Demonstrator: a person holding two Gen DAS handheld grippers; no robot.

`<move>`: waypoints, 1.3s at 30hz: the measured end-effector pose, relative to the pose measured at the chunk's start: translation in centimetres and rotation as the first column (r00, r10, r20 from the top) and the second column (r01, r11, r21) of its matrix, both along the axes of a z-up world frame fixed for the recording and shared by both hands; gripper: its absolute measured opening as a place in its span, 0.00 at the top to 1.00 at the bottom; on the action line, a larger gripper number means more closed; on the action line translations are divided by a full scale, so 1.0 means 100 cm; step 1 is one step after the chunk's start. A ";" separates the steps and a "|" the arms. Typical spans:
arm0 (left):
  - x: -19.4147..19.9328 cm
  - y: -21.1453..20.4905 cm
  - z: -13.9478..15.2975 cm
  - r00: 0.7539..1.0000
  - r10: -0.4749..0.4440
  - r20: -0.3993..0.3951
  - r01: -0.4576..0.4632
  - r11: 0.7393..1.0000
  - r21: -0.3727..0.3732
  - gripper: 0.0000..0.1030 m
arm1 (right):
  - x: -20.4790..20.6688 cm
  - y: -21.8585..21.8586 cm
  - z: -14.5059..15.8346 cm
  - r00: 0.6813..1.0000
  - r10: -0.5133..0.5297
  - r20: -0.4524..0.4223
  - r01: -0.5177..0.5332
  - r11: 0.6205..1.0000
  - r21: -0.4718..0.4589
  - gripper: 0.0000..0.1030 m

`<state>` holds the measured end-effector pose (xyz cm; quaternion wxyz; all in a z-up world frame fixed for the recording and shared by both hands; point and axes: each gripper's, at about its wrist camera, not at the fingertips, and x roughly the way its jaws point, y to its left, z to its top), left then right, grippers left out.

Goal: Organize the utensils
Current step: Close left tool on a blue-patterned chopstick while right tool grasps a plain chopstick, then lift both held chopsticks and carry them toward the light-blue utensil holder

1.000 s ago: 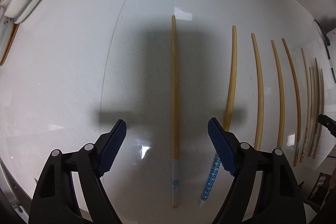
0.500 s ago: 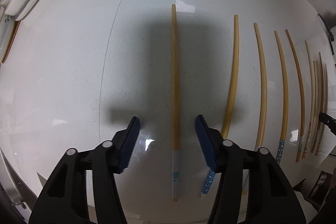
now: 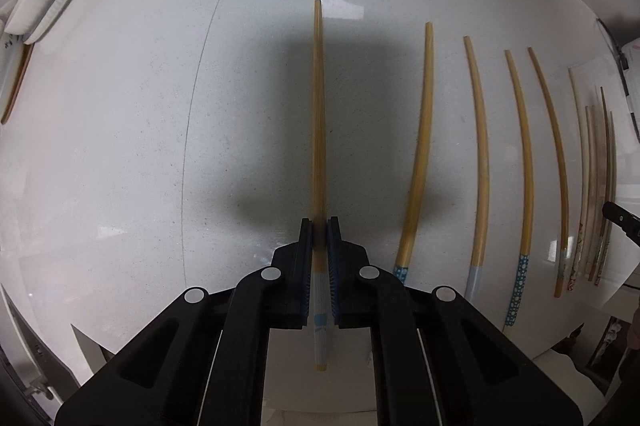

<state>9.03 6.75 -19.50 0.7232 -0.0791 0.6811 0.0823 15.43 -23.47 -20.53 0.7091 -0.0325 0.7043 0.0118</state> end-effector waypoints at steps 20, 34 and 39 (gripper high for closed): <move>-0.018 0.001 0.106 0.947 -0.005 0.320 0.011 1.000 -0.016 0.94 | -0.001 0.023 0.103 0.953 0.062 0.295 -0.093 0.992 0.090 0.94; 0.012 0.036 0.154 0.873 0.019 0.488 -0.026 1.000 0.008 0.94 | 0.032 0.079 0.156 0.875 0.133 0.466 -0.222 0.964 0.143 0.94; 0.022 0.045 0.171 0.840 0.032 0.541 -0.045 0.999 0.012 0.94 | 0.041 0.103 0.171 0.846 0.150 0.512 -0.260 0.954 0.151 0.94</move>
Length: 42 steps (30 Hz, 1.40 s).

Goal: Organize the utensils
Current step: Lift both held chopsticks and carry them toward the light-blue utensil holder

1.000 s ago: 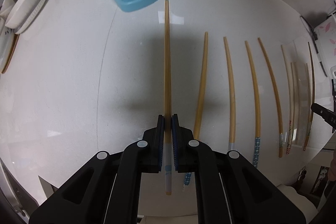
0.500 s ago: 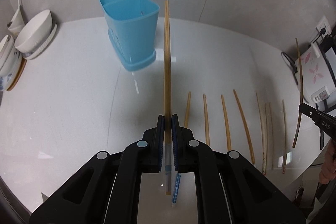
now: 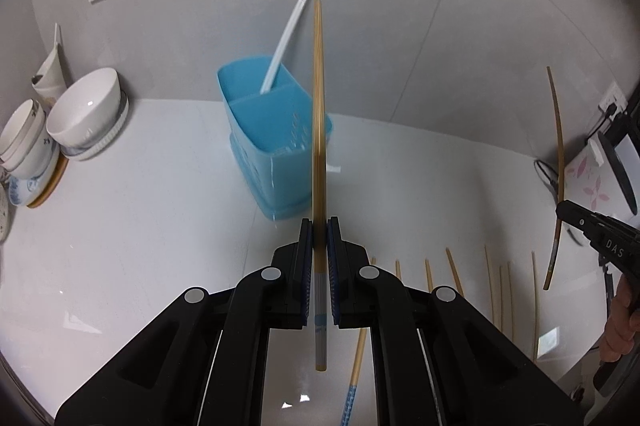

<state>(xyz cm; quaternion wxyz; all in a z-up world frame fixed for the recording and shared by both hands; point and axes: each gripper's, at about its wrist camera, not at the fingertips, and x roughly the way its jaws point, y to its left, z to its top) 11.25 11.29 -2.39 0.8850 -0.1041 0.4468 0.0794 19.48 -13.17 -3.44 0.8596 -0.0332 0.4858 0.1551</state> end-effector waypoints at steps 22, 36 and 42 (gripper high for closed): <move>0.067 0.034 0.037 0.952 -0.011 0.306 0.005 1.000 0.019 0.94 | 0.048 0.095 0.039 0.974 0.089 0.209 -0.120 0.983 0.142 0.94; 0.099 0.042 -0.001 0.905 -0.039 0.423 0.010 0.997 0.071 0.94 | 0.067 0.115 0.020 0.976 0.094 0.198 -0.130 0.975 0.179 0.94; 0.106 0.044 -0.025 0.916 -0.030 0.399 0.003 0.998 0.068 0.94 | 0.073 0.119 0.008 0.980 0.103 0.170 -0.133 0.976 0.174 0.94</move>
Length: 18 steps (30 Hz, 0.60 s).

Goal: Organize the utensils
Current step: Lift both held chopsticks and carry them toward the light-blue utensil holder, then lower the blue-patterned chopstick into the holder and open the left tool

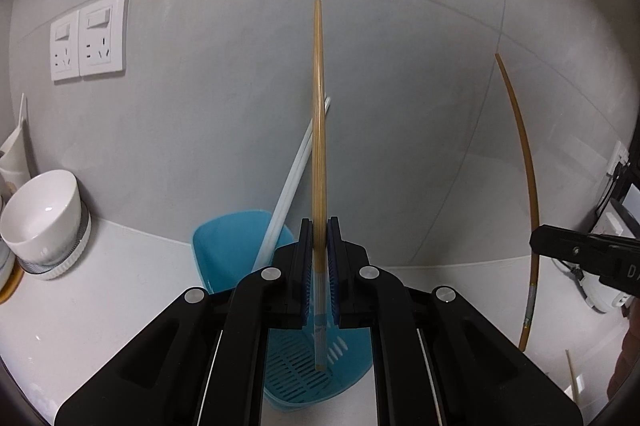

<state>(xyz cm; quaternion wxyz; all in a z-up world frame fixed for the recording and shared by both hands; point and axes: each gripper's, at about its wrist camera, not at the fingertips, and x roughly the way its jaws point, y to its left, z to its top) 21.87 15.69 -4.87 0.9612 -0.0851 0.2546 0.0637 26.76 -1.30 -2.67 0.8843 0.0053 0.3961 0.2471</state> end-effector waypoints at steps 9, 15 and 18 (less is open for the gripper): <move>0.005 0.002 -0.025 0.998 0.002 -0.070 -0.002 1.000 0.006 0.94 | 0.000 0.005 -0.009 1.000 0.018 -0.022 -0.018 1.000 -0.014 0.94; 0.007 0.008 -0.028 0.995 0.016 -0.097 -0.015 1.000 0.010 0.90 | -0.002 0.006 -0.011 0.999 0.025 -0.030 -0.026 0.999 -0.020 0.94; 0.003 0.011 -0.022 0.994 0.032 -0.106 -0.031 0.999 0.008 0.71 | -0.003 0.008 -0.009 0.999 0.032 -0.028 -0.032 0.999 -0.025 0.94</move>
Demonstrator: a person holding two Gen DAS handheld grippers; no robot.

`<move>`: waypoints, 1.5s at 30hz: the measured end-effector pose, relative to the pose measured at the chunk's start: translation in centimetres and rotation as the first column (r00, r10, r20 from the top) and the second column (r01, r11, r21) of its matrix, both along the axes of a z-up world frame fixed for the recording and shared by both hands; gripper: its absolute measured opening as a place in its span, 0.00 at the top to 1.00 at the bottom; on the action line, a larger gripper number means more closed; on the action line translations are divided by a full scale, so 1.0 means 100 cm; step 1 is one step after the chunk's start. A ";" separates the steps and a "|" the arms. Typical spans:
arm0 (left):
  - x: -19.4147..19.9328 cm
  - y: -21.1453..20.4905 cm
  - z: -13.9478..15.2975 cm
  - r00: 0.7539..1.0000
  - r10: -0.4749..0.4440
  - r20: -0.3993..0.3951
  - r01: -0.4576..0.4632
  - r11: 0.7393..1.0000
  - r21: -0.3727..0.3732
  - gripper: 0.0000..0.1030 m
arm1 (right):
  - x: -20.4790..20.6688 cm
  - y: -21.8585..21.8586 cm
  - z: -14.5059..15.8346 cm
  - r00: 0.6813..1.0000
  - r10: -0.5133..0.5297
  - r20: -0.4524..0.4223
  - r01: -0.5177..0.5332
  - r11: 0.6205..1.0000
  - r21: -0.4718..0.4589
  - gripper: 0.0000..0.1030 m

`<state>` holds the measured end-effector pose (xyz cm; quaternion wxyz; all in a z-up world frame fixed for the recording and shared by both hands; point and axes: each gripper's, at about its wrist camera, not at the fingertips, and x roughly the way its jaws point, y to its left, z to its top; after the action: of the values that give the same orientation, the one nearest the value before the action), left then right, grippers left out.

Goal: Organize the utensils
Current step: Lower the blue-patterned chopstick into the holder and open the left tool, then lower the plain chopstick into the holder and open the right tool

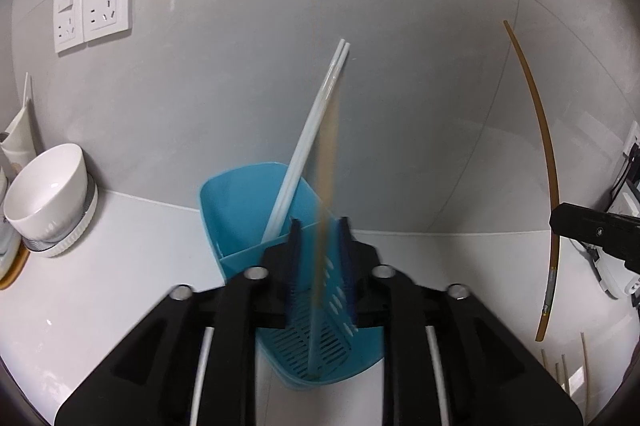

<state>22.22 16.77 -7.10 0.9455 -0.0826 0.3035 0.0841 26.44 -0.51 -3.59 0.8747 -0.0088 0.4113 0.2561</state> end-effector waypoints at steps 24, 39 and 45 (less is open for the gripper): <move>-0.051 0.046 0.031 0.977 0.147 -0.156 -0.143 0.989 0.035 0.06 | -0.003 0.063 0.022 0.991 0.114 0.068 -0.125 0.972 0.198 0.94; -0.066 0.069 0.023 0.966 0.187 -0.178 -0.189 0.982 0.007 0.06 | -0.007 0.108 0.004 0.980 0.116 0.160 -0.144 0.973 0.179 0.94; -0.068 0.073 0.020 0.963 0.199 -0.180 -0.201 0.980 0.006 0.06 | -0.009 0.116 -0.013 0.983 0.113 0.147 -0.135 0.979 0.151 0.94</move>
<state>15.47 24.10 -5.14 0.9005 -0.1105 0.3781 0.1842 25.52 11.10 -4.89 0.8811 0.0182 0.3269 0.3412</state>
